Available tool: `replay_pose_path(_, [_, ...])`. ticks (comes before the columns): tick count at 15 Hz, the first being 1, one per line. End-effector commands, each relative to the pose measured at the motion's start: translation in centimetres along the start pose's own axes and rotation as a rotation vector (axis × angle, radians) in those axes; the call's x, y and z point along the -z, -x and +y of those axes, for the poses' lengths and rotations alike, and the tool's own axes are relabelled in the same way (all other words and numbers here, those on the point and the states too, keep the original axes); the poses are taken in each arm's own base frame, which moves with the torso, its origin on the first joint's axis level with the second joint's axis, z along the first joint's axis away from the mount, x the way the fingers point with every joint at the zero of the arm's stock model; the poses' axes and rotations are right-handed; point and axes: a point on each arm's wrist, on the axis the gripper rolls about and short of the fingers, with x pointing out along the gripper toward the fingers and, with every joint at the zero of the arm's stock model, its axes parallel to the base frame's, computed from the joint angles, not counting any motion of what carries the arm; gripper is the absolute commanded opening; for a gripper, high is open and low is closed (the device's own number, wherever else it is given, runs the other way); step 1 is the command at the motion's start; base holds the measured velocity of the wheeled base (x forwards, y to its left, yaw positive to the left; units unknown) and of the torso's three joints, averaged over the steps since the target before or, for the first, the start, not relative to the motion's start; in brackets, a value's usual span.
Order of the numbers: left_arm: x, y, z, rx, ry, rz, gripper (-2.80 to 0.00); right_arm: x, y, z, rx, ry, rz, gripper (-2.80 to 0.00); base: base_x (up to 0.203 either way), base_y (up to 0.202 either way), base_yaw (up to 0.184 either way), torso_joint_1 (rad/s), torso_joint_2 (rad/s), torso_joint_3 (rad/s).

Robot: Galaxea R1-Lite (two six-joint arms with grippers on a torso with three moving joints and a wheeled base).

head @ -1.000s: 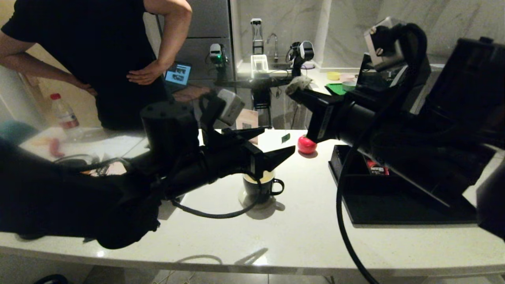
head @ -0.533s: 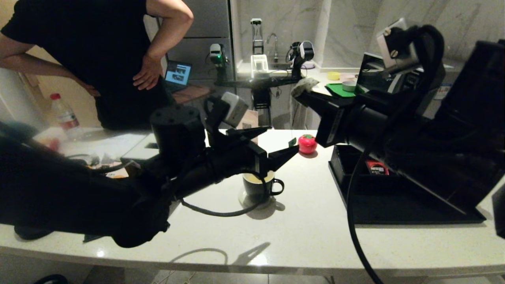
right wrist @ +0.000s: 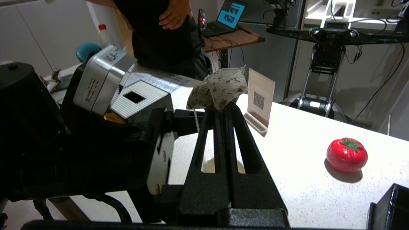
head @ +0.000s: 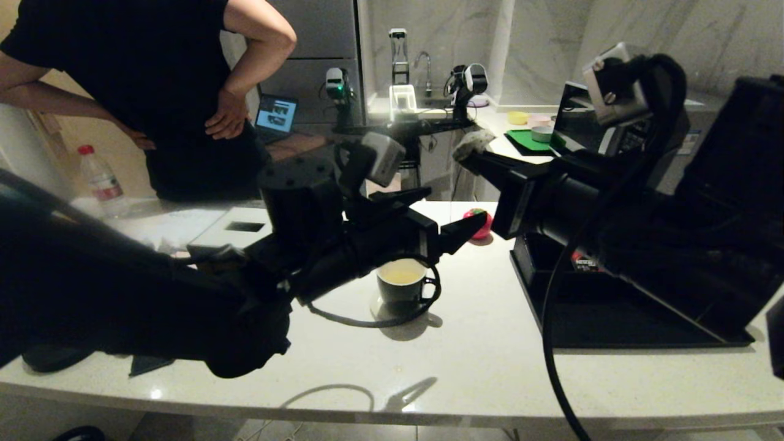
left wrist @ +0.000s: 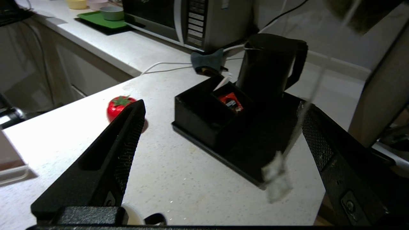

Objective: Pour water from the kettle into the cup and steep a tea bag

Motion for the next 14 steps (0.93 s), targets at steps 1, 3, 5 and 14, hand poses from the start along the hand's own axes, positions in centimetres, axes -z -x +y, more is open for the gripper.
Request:
replay_pose_path(1, [0.3,-0.6,-0.5,0.02,0.002,0.0,0.0,0.1,0.1,0.0,0.001,0.0,0.0,-2.8,0.0,0.0,0.0,0.0,0.0,0.0])
replay_pose_path(3, [0.4,-0.6,-0.6,0.021,0.002,0.0,0.0,0.1,0.1,0.0,0.001,0.0,0.0,-2.8,0.0,0.0,0.0,0.0,0.0,0.0])
replay_pose_path(5, [0.5,-0.6,-0.6,0.023,-0.003,0.005,0.0,0.1,0.0,0.0,0.001,-0.001,0.001,-2.8,0.0,0.0,0.0,0.0,0.0,0.0])
replay_pose_path(14, [1.0,-0.8,-1.7,0.057,-0.002,-0.016,0.0,0.2,0.1,0.0,0.001,0.001,0.006,-2.8,0.0,0.0,0.0,0.0,0.0,0.0])
